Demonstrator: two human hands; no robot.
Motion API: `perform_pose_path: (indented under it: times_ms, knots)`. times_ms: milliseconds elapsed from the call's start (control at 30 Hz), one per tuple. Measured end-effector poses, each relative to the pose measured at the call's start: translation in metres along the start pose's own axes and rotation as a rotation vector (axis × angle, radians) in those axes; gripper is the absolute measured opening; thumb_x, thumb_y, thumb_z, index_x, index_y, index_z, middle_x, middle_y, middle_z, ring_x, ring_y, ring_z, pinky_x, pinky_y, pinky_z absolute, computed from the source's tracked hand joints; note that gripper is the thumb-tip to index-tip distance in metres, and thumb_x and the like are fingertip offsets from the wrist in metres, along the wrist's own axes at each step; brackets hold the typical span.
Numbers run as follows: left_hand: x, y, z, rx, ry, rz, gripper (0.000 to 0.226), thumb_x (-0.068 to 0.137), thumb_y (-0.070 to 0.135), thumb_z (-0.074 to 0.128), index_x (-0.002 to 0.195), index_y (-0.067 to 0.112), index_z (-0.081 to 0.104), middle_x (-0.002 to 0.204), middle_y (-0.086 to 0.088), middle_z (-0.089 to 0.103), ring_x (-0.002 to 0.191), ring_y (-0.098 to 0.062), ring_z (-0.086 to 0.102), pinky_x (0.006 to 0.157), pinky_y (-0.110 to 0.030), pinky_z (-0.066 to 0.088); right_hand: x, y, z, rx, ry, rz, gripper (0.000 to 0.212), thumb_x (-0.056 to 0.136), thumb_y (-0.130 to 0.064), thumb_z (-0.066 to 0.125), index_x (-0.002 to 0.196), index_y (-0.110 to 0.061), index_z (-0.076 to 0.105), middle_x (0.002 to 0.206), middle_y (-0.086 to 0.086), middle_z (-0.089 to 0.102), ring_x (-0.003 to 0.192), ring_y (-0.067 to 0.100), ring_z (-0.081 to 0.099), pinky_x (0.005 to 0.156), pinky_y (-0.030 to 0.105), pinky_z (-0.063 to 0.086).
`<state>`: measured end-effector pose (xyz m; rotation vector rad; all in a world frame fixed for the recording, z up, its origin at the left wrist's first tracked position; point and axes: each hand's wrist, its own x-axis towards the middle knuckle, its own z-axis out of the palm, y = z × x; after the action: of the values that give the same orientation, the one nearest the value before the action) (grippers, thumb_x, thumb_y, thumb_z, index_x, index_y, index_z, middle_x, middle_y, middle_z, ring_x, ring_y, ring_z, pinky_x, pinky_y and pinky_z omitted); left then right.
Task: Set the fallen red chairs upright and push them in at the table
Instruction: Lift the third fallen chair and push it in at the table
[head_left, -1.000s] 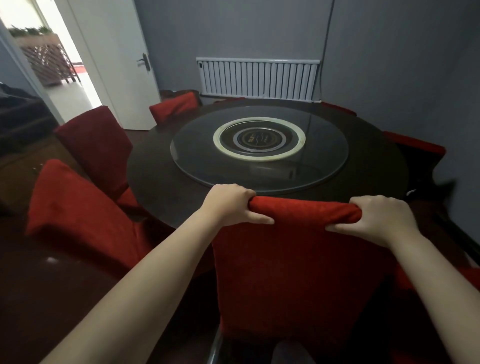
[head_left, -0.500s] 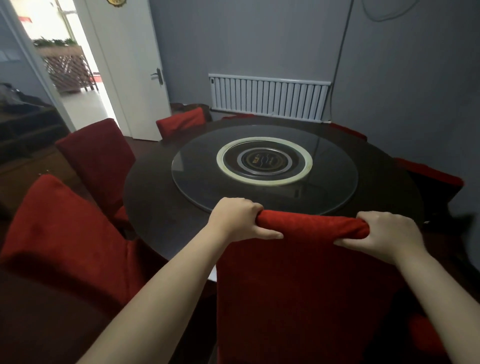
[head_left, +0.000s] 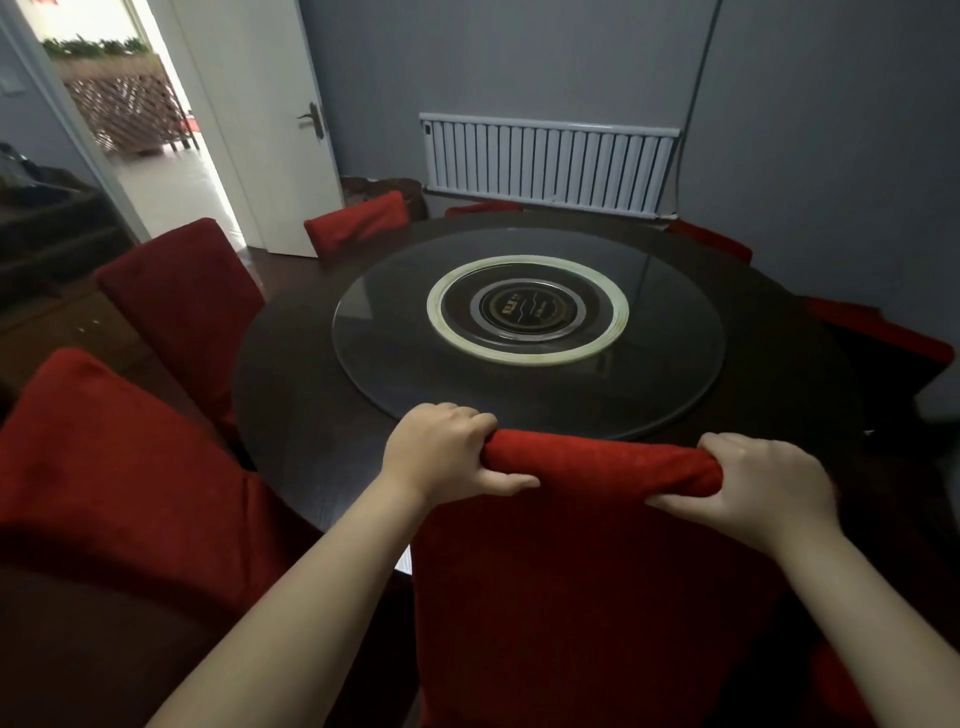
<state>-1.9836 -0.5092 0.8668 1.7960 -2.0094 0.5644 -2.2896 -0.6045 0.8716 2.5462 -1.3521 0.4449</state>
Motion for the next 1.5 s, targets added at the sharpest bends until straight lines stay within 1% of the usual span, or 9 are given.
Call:
perform_pose_path:
  times_ms: [167,300,467,533,667,900,1100,1267,1500]
  knots:
    - [-0.008,0.006,-0.01,-0.002,0.003,0.005,0.072,0.066,0.088,0.041,0.057,0.017,0.045,0.053,0.003,0.052,0.051,-0.019,0.054,0.048,-0.028,0.028,-0.01,-0.006,-0.004,0.024,0.041,0.015,0.082,0.051,-0.104,0.016,0.061,-0.03,0.05,0.059,-0.017,0.048,0.051,0.007,0.046,0.046,0.019,0.022]
    - [-0.02,0.012,-0.016,0.004,-0.031,-0.01,0.073,0.065,0.089,0.037,0.058,0.017,0.046,0.055,0.004,0.053,0.055,-0.019,0.056,0.049,-0.028,0.025,-0.021,-0.011,-0.009,0.021,0.007,0.013,0.082,0.051,-0.105,0.015,0.058,-0.03,0.047,0.058,-0.017,0.048,0.05,0.004,0.043,0.045,0.019,0.02]
    - [-0.024,0.013,-0.016,0.008,0.004,0.01,0.071,0.065,0.089,0.039,0.055,0.018,0.044,0.052,0.005,0.053,0.052,-0.019,0.057,0.046,-0.026,0.026,-0.015,-0.007,-0.018,0.104,-0.155,0.017,0.083,0.038,-0.109,0.021,0.063,-0.035,0.05,0.063,-0.019,0.052,0.063,0.006,0.051,0.055,0.028,0.035]
    - [-0.022,0.011,-0.014,0.017,0.008,0.005,0.07,0.064,0.09,0.038,0.055,0.02,0.042,0.052,0.006,0.053,0.052,-0.019,0.057,0.047,-0.026,0.025,-0.005,-0.008,-0.023,0.137,-0.201,-0.033,0.084,0.037,-0.108,0.026,0.07,-0.037,0.054,0.067,-0.02,0.056,0.068,0.007,0.054,0.058,0.028,0.037]
    - [-0.008,0.009,-0.007,0.021,-0.004,-0.029,0.073,0.062,0.093,0.033,0.057,0.021,0.048,0.056,0.009,0.053,0.058,-0.017,0.059,0.049,-0.026,0.027,0.002,-0.017,-0.014,0.143,-0.171,-0.081,0.094,0.038,-0.106,0.032,0.101,-0.04,0.055,0.089,-0.018,0.064,0.086,0.012,0.062,0.066,0.03,0.039]
    - [-0.005,0.013,-0.001,0.016,0.01,-0.027,0.075,0.061,0.093,0.032,0.058,0.02,0.05,0.057,0.008,0.055,0.059,-0.018,0.06,0.048,-0.026,0.027,0.0,-0.014,-0.004,0.08,-0.071,-0.023,0.086,0.037,-0.108,0.027,0.073,-0.032,0.046,0.063,-0.016,0.054,0.059,0.008,0.052,0.051,0.026,0.03]
    - [-0.023,0.028,-0.008,-0.003,-0.002,-0.016,0.074,0.061,0.092,0.033,0.056,0.019,0.045,0.056,0.007,0.052,0.057,-0.02,0.058,0.048,-0.027,0.026,-0.021,-0.014,-0.005,0.073,-0.052,-0.019,0.086,0.039,-0.108,0.025,0.073,-0.032,0.045,0.063,-0.016,0.053,0.059,0.009,0.053,0.055,0.028,0.035]
    - [-0.048,0.031,-0.014,-0.008,-0.048,0.046,0.073,0.063,0.092,0.032,0.059,0.02,0.048,0.058,0.007,0.055,0.058,-0.017,0.058,0.047,-0.027,0.031,-0.057,-0.028,-0.002,0.031,0.021,-0.03,0.087,0.041,-0.108,0.022,0.071,-0.029,0.044,0.06,-0.017,0.047,0.053,0.01,0.047,0.05,0.026,0.03]
    - [-0.077,0.036,-0.014,0.0,-0.066,0.055,0.079,0.061,0.092,0.03,0.072,0.021,0.061,0.068,0.007,0.062,0.069,-0.018,0.063,0.054,-0.03,0.044,-0.096,-0.046,0.002,0.005,0.04,-0.015,0.098,0.042,-0.107,0.017,0.083,-0.026,0.052,0.074,-0.011,0.061,0.065,0.013,0.06,0.055,0.027,0.036]
